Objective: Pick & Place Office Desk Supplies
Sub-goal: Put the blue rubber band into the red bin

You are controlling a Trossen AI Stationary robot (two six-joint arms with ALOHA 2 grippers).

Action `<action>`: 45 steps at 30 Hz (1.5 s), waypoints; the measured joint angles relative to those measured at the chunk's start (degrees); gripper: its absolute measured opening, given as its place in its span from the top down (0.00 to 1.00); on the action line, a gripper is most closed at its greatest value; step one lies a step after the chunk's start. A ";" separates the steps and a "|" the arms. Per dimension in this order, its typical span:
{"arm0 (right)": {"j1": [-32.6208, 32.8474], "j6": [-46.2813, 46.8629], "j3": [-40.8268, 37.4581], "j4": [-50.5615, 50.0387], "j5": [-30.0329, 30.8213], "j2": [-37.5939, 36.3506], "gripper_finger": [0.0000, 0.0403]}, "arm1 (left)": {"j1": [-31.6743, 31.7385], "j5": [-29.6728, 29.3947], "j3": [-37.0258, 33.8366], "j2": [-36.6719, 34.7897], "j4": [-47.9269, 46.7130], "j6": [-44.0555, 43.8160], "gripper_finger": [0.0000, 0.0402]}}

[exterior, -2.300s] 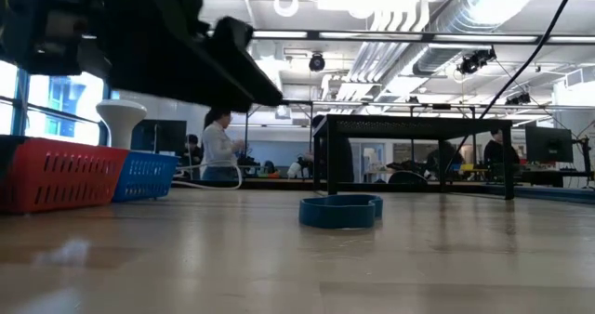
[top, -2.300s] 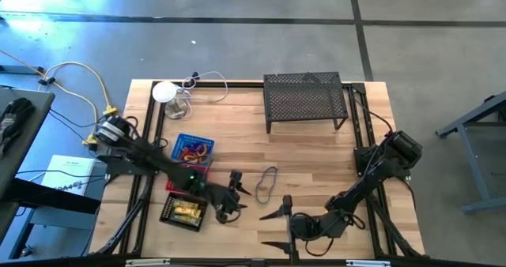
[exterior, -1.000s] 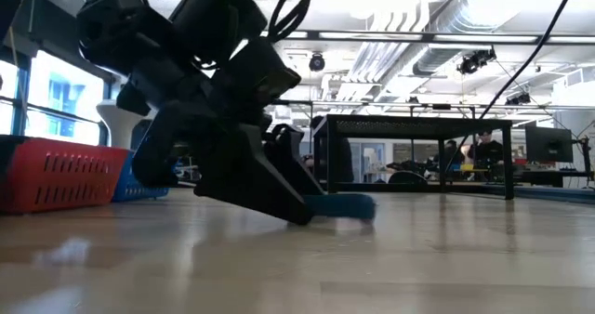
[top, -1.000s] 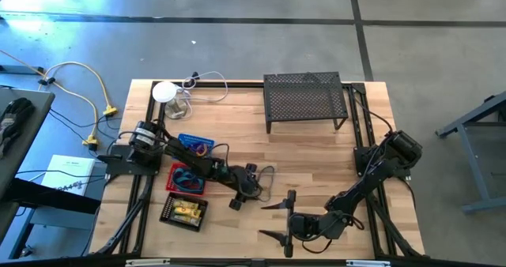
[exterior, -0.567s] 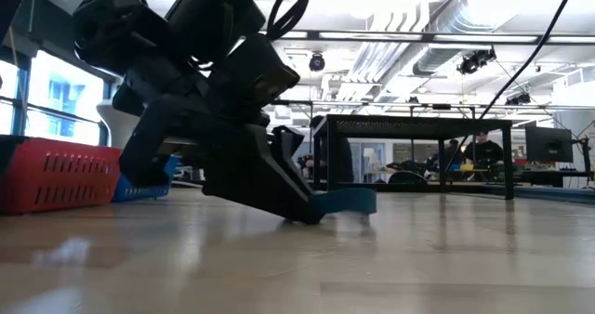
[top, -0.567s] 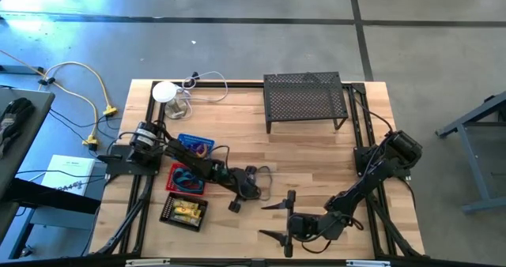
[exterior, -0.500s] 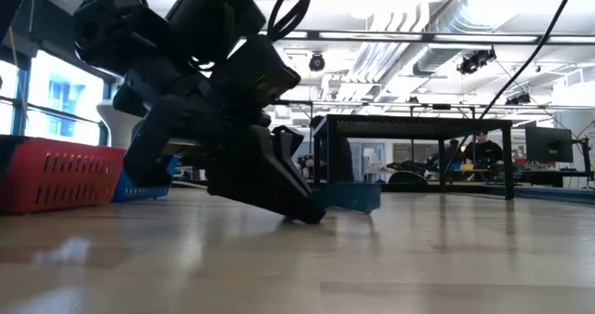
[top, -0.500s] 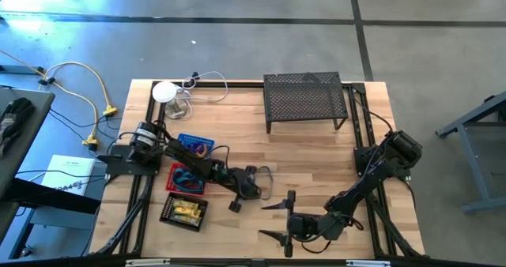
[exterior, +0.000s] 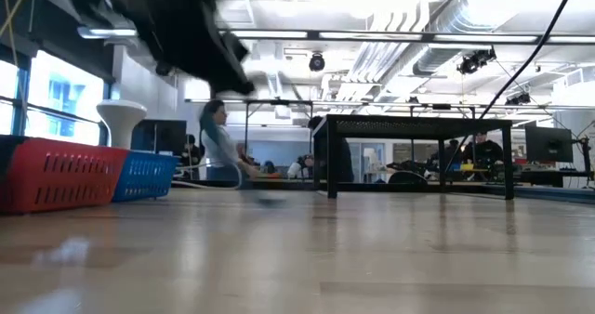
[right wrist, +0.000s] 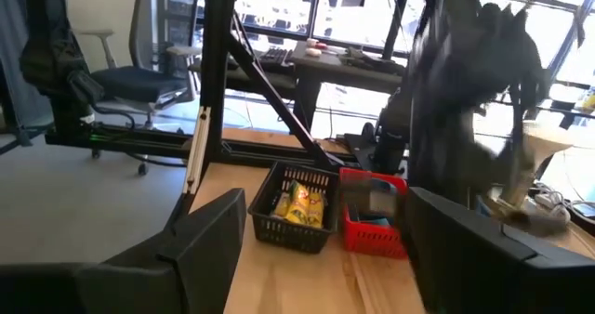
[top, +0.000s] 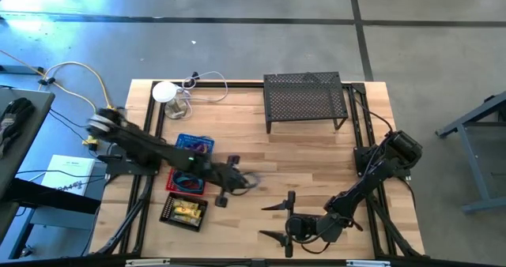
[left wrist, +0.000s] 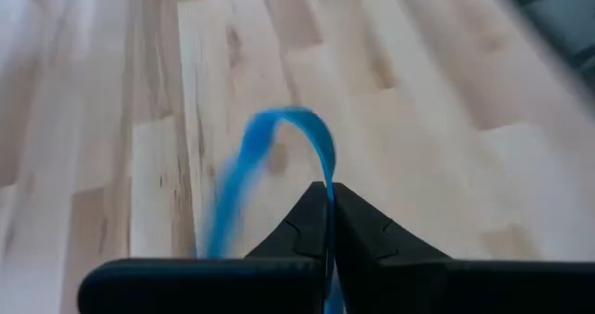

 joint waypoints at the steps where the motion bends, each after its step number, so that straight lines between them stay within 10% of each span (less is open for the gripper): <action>1: 0.00 0.00 0.00 -0.18 0.03 0.00 0.29 | -0.66 -0.04 0.07 -2.88 -2.58 -0.90 1.00; 18: -0.02 3.02 0.00 -1.89 0.00 0.00 0.29 | -14.51 -7.17 0.14 -37.97 -39.06 -27.40 1.00; 28: -0.02 3.02 0.00 -1.87 -0.01 0.00 0.29 | -16.40 -5.21 0.14 -35.25 -54.60 -41.45 1.00; 45: -0.02 5.28 0.00 -1.84 -0.01 0.00 0.29 | -10.95 2.87 0.07 -20.92 -44.50 -20.94 1.00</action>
